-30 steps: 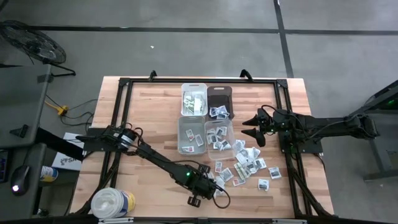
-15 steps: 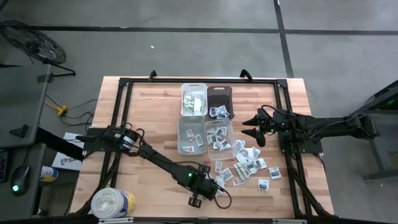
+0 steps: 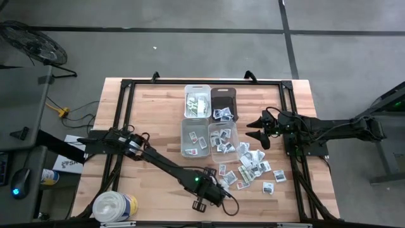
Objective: Pick & Place First Aid Supplies
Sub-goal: Put the green bandage pack into the white bin
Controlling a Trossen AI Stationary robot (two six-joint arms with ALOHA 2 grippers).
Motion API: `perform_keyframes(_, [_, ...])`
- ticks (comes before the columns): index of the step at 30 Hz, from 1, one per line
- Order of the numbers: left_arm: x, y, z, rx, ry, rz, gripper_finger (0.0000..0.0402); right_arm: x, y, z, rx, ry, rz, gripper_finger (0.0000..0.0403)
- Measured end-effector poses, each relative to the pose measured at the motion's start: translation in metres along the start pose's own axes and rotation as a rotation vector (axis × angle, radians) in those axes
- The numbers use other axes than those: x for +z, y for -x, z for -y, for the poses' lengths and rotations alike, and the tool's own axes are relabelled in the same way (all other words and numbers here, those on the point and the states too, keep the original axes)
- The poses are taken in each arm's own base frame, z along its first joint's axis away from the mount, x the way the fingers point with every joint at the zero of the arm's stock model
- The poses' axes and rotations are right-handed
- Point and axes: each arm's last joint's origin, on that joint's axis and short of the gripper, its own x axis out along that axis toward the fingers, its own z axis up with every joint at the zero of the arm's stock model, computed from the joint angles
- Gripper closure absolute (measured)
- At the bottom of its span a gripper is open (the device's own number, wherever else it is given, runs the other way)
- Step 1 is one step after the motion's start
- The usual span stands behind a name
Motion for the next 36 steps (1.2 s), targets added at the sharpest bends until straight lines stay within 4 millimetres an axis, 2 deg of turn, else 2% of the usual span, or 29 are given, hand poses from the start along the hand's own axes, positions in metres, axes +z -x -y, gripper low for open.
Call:
perform_keyframes(6, [0.015,0.026,-0.002,0.019,-0.041,0.060,0.0397,0.000,0.000,0.000,0.000,0.000,0.000,0.0181])
perform_keyframes(12, [0.022,0.057,-0.006,0.081,-0.068,0.052,0.0397,0.000,0.000,0.000,0.000,0.000,0.000,0.0181])
perform_keyframes(16, [0.023,0.082,-0.014,0.143,-0.069,0.023,0.0397,0.000,0.000,0.000,0.001,0.000,0.000,0.0181])
perform_keyframes(22, [0.015,0.103,-0.034,0.198,-0.058,-0.023,0.0397,0.000,0.000,0.000,-0.001,0.000,0.000,0.0181])
perform_keyframes(25, [0.012,0.109,-0.048,0.234,-0.078,-0.057,0.0397,0.000,0.000,0.000,-0.001,0.000,0.000,0.0181])
perform_keyframes(36, [0.008,0.110,-0.104,0.234,-0.140,-0.133,0.0396,0.000,0.000,0.000,0.000,0.000,0.000,0.0181])
